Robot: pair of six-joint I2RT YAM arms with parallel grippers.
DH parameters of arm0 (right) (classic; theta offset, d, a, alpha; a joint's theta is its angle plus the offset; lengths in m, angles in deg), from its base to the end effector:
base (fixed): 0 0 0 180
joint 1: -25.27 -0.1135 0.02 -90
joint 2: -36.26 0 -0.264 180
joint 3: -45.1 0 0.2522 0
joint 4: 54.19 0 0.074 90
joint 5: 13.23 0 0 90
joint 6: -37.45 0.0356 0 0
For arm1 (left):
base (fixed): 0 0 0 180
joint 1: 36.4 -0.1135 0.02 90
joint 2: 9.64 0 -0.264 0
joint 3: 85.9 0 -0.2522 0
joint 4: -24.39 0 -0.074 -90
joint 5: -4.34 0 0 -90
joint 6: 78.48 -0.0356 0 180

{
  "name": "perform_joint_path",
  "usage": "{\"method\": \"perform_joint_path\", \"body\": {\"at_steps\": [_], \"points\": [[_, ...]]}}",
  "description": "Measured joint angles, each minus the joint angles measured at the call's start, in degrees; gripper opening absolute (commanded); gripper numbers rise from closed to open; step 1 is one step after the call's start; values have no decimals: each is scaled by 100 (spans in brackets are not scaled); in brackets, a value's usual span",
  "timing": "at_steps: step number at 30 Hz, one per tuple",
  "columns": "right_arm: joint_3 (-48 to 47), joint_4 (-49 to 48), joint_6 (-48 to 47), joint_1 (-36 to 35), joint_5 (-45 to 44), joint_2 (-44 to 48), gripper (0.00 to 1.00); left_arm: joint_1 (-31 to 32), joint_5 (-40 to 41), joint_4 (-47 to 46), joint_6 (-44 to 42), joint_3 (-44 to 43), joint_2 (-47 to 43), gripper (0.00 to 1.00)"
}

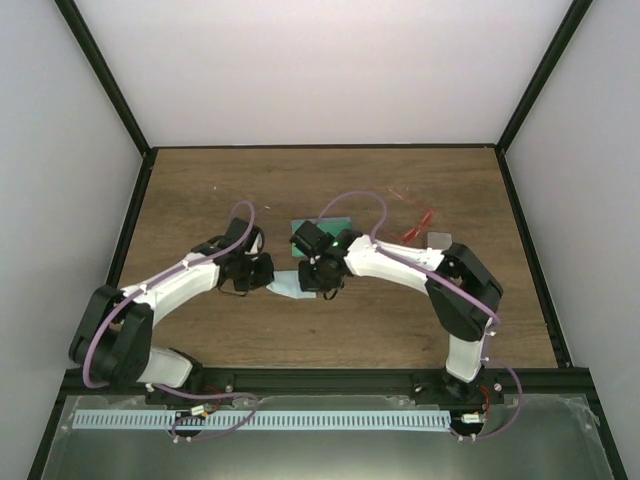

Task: Organize the sunglasses
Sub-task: Place the glasses cleaning cloth in the sunglasses case.

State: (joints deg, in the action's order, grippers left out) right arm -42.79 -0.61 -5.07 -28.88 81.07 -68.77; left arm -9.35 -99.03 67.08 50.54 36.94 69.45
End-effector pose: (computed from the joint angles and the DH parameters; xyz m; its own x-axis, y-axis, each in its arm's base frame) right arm 0.2120 0.2979 0.1908 -0.9800 -0.1014 -0.1710 -0.1486 0.9451 0.2912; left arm 0.2194 -0.1213 0.1804 -0.9593 -0.1979 -0.2015 -0.0943 0.8968 -0.4322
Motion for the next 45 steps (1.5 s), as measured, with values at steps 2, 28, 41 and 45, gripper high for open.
{"method": "perform_joint_path", "body": {"at_steps": [2,28,41,45], "points": [[-31,26,-111,201,2,79,1,7,-2,2,4,-173,190,4],[-791,256,-1281,1690,286,-55,1,291,155,638,81,-2656,2439,4],[-754,254,-1657,1893,424,-144,1,291,223,638,208,-3152,2785,4],[-743,249,-1722,1932,450,-166,1,291,262,643,214,-3394,2942,4]]}}
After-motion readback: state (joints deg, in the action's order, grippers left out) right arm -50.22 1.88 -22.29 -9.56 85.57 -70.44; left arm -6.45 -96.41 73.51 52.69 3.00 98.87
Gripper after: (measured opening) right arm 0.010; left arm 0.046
